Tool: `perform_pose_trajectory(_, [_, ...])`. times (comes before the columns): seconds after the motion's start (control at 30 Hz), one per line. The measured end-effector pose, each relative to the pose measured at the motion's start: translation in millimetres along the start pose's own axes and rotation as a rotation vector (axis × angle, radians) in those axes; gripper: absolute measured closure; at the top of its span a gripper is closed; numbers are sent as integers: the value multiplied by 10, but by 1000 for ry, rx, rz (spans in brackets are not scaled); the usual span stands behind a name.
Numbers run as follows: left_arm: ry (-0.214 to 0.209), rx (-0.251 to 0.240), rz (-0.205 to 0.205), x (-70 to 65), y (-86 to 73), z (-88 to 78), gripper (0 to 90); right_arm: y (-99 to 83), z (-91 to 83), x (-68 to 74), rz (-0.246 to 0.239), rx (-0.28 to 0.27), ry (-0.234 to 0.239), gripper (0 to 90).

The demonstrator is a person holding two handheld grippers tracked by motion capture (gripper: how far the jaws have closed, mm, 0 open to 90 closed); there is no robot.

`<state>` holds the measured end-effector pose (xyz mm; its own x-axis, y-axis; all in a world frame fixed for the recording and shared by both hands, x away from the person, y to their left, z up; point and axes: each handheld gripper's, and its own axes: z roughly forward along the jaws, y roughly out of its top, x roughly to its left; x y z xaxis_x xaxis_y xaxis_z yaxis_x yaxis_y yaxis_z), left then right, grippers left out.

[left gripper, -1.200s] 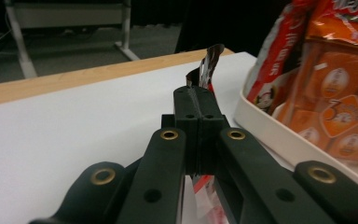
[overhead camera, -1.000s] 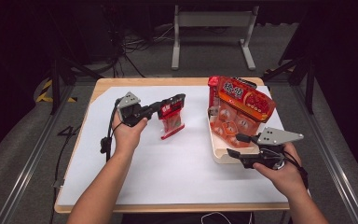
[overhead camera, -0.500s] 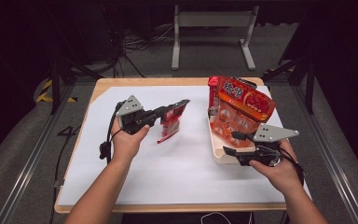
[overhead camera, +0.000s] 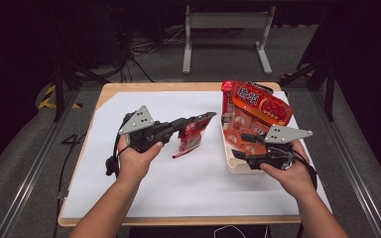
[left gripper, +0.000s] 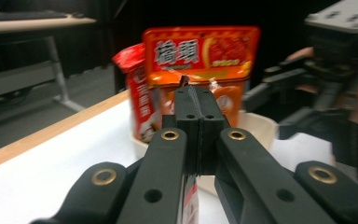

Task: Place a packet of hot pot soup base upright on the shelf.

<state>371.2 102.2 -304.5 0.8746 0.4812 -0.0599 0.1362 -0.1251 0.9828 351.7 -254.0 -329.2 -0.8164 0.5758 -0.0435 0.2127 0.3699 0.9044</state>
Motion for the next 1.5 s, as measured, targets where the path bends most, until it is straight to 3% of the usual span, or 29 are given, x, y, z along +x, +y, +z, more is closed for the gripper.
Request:
perform_pose_trajectory(0.37, [-103,-18,48,-290,100,6,900,160,53,-35,-19,-33,37,353])
perform_pose_trajectory(0.53, [-131,-17,68,-347,110,23,900,216,100,-45,-33,-48,75,349])
perform_pose_trajectory(0.7, [-147,-22,60,-365,99,39,900,262,141,-49,-49,-55,96,366])
perform_pose_trajectory(0.73, [-154,-18,58,-365,96,44,900,271,147,-48,-57,-54,98,394])
perform_pose_trajectory(0.9, [-143,-15,58,-349,68,75,900,304,99,-18,-118,-20,119,791])
perform_pose_trajectory(0.97, [-137,-18,56,-334,61,79,900,310,79,-12,-127,-15,114,822])
perform_pose_trajectory(1.0, [-134,-17,49,-324,58,76,900,317,46,-9,-132,-14,106,880])
perform_pose_trajectory(1.2, [-102,-24,48,-282,35,104,900,365,-48,25,-154,-14,80,900])
perform_pose_trajectory(1.5, [-97,-32,43,-223,25,192,900,423,-103,28,-181,1,24,900])
